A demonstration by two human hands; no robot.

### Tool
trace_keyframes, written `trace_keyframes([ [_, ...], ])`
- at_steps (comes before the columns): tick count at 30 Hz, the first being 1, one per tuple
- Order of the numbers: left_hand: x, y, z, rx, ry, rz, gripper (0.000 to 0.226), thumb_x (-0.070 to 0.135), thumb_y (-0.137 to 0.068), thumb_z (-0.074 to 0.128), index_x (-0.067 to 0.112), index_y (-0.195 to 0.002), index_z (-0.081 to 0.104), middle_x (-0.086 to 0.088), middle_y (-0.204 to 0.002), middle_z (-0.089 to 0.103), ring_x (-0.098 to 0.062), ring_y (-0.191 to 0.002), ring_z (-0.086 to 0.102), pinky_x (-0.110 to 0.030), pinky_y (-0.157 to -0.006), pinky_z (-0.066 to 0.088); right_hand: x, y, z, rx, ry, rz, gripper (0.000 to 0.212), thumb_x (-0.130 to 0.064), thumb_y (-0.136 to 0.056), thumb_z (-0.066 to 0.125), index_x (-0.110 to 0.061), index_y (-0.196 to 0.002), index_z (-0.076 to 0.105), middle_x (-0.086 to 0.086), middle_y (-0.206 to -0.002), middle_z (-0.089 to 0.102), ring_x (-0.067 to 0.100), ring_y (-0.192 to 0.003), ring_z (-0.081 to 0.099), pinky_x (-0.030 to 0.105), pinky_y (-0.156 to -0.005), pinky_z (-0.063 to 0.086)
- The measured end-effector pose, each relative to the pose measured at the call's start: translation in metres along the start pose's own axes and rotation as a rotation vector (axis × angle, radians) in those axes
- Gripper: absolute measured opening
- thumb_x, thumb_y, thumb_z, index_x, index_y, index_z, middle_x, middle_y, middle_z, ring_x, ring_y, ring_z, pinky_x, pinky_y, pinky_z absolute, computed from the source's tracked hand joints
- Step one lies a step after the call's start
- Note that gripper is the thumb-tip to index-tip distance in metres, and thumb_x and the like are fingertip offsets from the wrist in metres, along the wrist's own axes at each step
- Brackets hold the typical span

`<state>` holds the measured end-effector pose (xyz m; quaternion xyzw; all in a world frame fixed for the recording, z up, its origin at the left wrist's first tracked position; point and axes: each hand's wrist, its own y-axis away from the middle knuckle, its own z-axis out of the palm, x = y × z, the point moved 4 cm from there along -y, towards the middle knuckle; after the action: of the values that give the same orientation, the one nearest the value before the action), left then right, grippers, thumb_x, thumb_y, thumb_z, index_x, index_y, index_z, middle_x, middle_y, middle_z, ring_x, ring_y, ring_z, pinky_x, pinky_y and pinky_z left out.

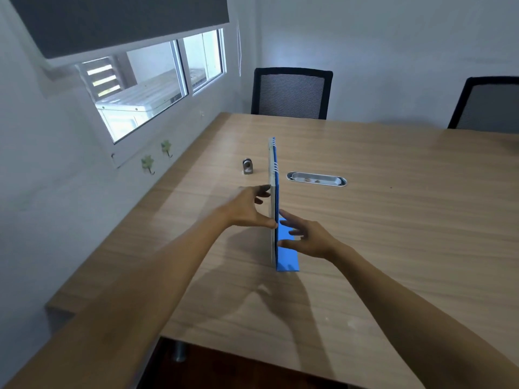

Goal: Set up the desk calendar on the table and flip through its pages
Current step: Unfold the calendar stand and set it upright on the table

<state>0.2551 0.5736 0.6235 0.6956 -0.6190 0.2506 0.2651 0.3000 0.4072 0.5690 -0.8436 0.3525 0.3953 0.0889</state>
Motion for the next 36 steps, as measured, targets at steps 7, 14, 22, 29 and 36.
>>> trace_keyframes([
  [7,0.008,-0.002,-0.004,0.038,-0.103,0.029,0.098,0.038,-0.063,0.086,0.014,-0.145,0.039,0.0,-0.141,0.053,-0.016,-0.125,0.053,-0.028,-0.095,0.047,-0.006,-0.01,-0.001,0.026,0.02,-0.028,0.082,-0.028,-0.08,0.073,-0.025,-0.146,0.026,0.004,-0.148,0.045,0.023,-0.132,0.048,0.029,-0.104,0.041],
  [14,0.007,-0.003,-0.007,0.098,-0.148,0.042,0.094,0.039,-0.063,0.085,0.015,-0.143,0.043,0.002,-0.139,0.056,-0.013,-0.125,0.054,-0.02,-0.089,0.04,-0.004,-0.013,-0.002,0.035,0.011,-0.011,0.078,-0.018,-0.082,0.07,-0.022,-0.147,0.028,0.005,-0.146,0.048,0.022,-0.132,0.049,0.024,-0.102,0.039],
  [22,0.004,-0.005,-0.004,0.05,-0.048,0.02,0.104,0.043,-0.054,0.081,0.013,-0.145,0.04,-0.002,-0.141,0.054,-0.017,-0.127,0.053,-0.038,-0.098,0.051,0.001,-0.018,0.003,0.026,-0.05,-0.01,0.078,-0.014,-0.081,0.067,-0.023,-0.149,0.03,0.0,-0.147,0.047,0.016,-0.124,0.057,0.03,-0.101,0.05],
  [29,-0.001,-0.006,-0.003,0.059,-0.023,0.024,0.099,0.04,-0.057,0.083,0.015,-0.144,0.043,0.0,-0.139,0.056,-0.015,-0.123,0.056,-0.036,-0.095,0.053,-0.003,-0.018,0.005,0.05,-0.002,-0.009,0.074,-0.013,-0.082,0.061,-0.026,-0.148,0.032,-0.002,-0.146,0.049,0.014,-0.104,0.068,0.029,-0.095,0.05],
  [36,-0.005,-0.01,-0.002,0.054,0.017,0.014,0.096,0.031,-0.06,0.085,0.014,-0.144,0.043,0.0,-0.14,0.055,-0.014,-0.124,0.055,-0.029,-0.095,0.051,-0.006,-0.019,0.01,0.149,0.091,-0.047,0.068,-0.015,-0.082,0.057,-0.025,-0.146,0.036,-0.002,-0.134,0.06,0.019,-0.101,0.069,0.012,-0.075,0.046],
])
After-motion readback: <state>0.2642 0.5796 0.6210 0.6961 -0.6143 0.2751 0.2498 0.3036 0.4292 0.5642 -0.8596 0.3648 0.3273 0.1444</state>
